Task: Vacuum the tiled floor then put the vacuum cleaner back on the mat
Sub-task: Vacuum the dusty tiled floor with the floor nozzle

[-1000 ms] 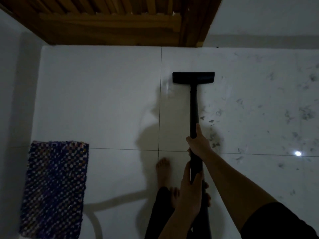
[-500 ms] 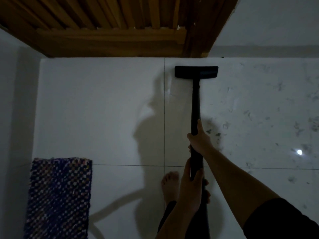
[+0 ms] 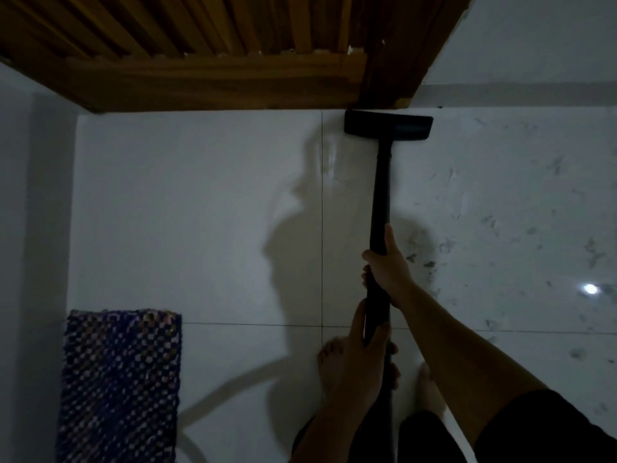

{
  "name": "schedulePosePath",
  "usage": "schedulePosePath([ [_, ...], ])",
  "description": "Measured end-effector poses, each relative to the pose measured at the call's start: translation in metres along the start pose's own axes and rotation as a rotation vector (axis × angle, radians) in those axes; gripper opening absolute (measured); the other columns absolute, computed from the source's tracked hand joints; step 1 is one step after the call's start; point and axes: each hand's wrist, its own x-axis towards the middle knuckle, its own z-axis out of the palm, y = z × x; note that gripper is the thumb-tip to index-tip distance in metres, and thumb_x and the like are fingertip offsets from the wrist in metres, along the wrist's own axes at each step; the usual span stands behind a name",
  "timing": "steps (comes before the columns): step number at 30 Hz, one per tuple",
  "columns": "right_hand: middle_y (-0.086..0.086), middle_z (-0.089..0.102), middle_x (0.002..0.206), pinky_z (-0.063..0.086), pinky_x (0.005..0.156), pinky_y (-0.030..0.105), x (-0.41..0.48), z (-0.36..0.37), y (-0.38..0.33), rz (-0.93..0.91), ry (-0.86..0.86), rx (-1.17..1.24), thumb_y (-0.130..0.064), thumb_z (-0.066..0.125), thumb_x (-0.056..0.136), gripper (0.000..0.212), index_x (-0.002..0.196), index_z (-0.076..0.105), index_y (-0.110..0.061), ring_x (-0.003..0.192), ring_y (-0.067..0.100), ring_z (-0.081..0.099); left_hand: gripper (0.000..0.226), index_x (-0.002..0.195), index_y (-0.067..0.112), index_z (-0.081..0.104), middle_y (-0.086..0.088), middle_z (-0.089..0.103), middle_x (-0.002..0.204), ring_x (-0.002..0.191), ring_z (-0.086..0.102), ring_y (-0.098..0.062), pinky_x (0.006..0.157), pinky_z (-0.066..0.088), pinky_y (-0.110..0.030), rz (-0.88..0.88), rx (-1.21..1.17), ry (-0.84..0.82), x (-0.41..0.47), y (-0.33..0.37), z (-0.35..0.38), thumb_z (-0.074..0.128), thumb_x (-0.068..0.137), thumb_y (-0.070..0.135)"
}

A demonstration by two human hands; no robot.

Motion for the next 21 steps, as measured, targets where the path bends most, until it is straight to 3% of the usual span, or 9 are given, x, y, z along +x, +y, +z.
schedulePosePath([
  [4, 0.009, 0.054, 0.078, 0.056, 0.061, 0.035, 0.005, -0.012, -0.003, 0.015, -0.046, 0.092, -0.005, 0.053, 0.094, 0.081, 0.151, 0.012, -0.044, 0.06, 0.02, 0.057, 0.043, 0.133, 0.043, 0.034, -0.003, 0.055, 0.066, 0.039, 0.049, -0.008, 0.038, 0.043, -0.021, 0.015, -0.024, -0.015, 0.002, 0.002, 0.01, 0.045, 0.099, 0.019],
  [10, 0.008, 0.05, 0.071, 0.049, 0.046, 0.029, 0.014, -0.022, -0.002, -0.038, -0.114, 0.132, 0.0, 0.053, 0.091, 0.076, 0.147, 0.022, -0.042, 0.047, 0.015, 0.051, 0.039, 0.115, 0.052, 0.04, -0.003, 0.056, 0.064, 0.039, 0.048, -0.011, 0.041, 0.042, -0.023, 0.02, -0.05, 0.002, 0.01, 0.001, 0.019, 0.045, 0.099, 0.017],
  [16, 0.006, 0.051, 0.068, 0.048, 0.046, 0.029, 0.014, -0.04, -0.007, -0.062, -0.069, 0.081, -0.001, 0.051, 0.092, 0.081, 0.152, 0.013, -0.041, 0.048, 0.016, 0.05, 0.04, 0.129, 0.044, 0.039, -0.005, 0.055, 0.069, 0.042, 0.048, -0.012, 0.041, 0.043, -0.025, 0.041, -0.056, -0.007, 0.014, 0.005, 0.04, 0.043, 0.1, 0.017],
  [21, 0.007, 0.05, 0.068, 0.047, 0.042, 0.027, 0.012, -0.067, -0.009, -0.068, -0.032, 0.106, 0.001, 0.052, 0.092, 0.083, 0.153, 0.012, -0.039, 0.047, 0.017, 0.048, 0.039, 0.109, 0.052, 0.047, -0.005, 0.055, 0.072, 0.048, 0.05, -0.013, 0.044, 0.044, -0.026, 0.08, -0.036, -0.039, 0.009, 0.008, 0.063, 0.042, 0.1, 0.014],
])
